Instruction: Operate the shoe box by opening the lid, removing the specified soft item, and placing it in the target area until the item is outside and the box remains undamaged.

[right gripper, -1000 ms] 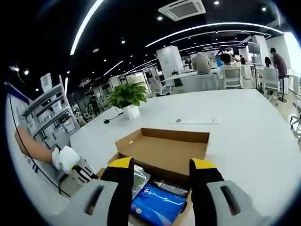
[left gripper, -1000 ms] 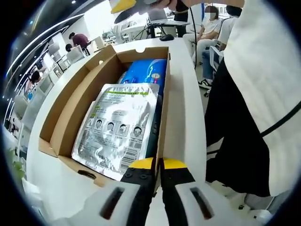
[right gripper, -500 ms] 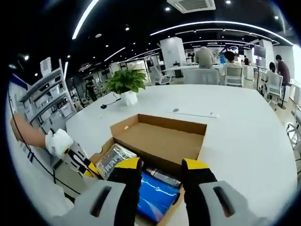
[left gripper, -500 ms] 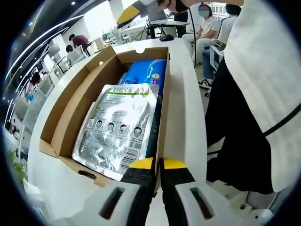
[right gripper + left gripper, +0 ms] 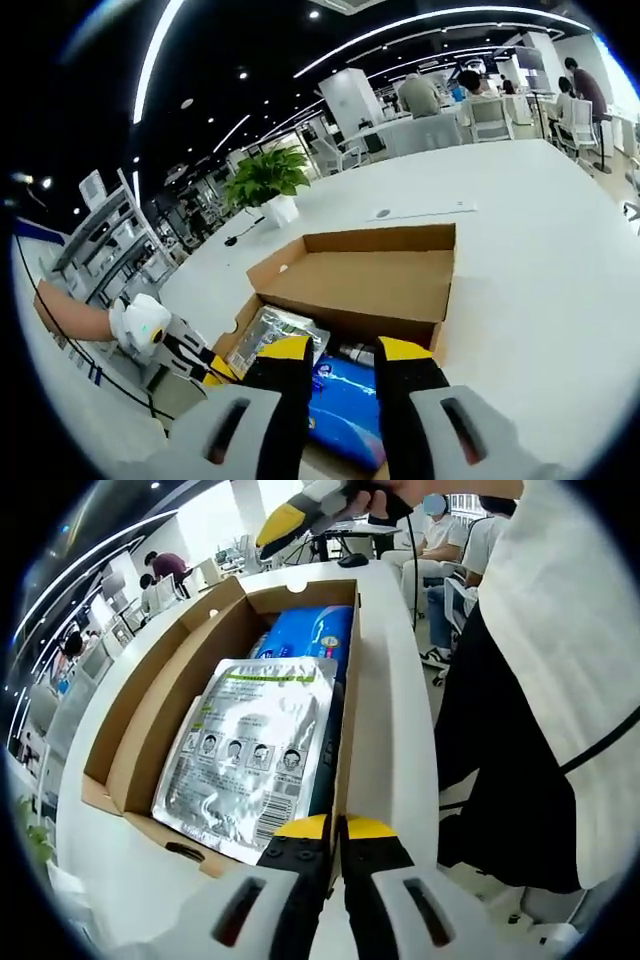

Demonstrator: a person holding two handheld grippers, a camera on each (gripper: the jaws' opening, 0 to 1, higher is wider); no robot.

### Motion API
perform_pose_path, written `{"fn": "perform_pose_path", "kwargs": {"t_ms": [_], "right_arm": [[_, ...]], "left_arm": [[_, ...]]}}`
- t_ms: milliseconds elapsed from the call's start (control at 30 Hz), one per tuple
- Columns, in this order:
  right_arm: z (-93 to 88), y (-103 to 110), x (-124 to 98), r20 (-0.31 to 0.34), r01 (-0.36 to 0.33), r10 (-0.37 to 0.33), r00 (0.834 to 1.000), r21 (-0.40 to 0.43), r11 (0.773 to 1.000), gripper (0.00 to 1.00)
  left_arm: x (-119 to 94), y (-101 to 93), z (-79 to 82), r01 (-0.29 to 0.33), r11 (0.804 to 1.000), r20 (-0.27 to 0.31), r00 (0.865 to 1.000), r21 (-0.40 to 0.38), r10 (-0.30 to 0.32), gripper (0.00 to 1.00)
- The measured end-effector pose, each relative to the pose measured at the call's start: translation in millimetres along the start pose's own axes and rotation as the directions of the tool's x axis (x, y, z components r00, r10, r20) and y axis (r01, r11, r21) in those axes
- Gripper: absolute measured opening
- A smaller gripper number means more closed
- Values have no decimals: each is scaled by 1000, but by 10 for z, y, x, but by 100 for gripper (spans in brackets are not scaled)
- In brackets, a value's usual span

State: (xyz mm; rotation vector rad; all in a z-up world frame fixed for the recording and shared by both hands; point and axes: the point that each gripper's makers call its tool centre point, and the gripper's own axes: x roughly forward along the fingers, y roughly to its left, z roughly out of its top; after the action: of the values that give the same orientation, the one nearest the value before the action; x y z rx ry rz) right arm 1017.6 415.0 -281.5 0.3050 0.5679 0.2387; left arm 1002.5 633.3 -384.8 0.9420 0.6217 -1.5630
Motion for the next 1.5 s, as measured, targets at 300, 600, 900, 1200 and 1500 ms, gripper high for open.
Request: {"fn": "perform_pose_path", "kwargs": {"t_ms": [300, 600, 900, 1200, 1500], "right_arm": [[-176, 203, 194, -89, -88, 96, 991, 89, 992, 23], [-440, 337, 378, -143, -87, 119, 983, 210, 974, 20], [-526, 414, 480, -163, -93, 160, 974, 359, 929, 19], [-645, 461, 562, -211, -93, 183, 960, 377, 921, 20], [-700, 581, 600, -232, -119, 224, 946, 395, 911, 22]], "left_arm": [[2, 3, 0, -4, 1000, 3, 1000, 1, 4, 3], [4, 5, -3, -7, 1000, 3, 1000, 1, 7, 3], [2, 0, 10, -12, 1000, 5, 1000, 1, 12, 4], [0, -4, 12, -6, 1000, 6, 1000, 6, 6, 3], [2, -3, 8, -8, 1000, 6, 1000, 4, 8, 4]]}}
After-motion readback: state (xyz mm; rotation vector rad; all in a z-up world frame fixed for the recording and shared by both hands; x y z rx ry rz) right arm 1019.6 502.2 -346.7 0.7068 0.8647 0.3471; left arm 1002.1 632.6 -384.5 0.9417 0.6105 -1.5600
